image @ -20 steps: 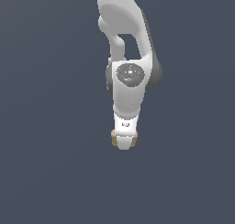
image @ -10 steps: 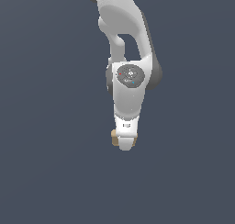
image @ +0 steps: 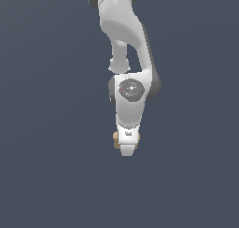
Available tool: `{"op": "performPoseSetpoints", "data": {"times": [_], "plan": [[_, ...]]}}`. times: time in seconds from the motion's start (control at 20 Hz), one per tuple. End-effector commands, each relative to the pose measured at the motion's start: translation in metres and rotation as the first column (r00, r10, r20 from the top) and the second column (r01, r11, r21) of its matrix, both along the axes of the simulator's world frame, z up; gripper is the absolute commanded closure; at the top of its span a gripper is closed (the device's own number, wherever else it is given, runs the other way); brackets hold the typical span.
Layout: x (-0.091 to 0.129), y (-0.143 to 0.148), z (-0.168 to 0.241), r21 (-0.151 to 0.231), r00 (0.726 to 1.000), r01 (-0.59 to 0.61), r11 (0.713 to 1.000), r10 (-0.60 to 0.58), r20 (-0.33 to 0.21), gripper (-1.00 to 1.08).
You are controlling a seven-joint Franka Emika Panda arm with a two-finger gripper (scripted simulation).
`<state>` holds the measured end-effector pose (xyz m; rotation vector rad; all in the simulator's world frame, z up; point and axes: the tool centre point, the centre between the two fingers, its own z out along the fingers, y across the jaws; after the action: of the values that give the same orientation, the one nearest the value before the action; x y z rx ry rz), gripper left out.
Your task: Pick up the object and move it to a goal position.
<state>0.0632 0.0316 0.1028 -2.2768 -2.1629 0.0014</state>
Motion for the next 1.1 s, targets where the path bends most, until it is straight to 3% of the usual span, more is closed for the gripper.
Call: {"op": "performPoseSetpoints", "data": {"times": [0.0, 0.2, 0.25, 1.05], "plan": [[0.000, 0.000, -0.007, 0.000, 1.000, -0.001, 1.000, 0.001, 0.001, -0.92], [0.002, 0.000, -0.007, 0.000, 1.000, 0.000, 1.000, 0.000, 0.001, -0.92], [0.002, 0.000, -0.007, 0.000, 1.000, 0.000, 1.000, 0.000, 0.001, 1.08], [-0.001, -0.002, 0.002, 0.000, 1.000, 0.000, 1.000, 0.000, 0.001, 1.08]]}}
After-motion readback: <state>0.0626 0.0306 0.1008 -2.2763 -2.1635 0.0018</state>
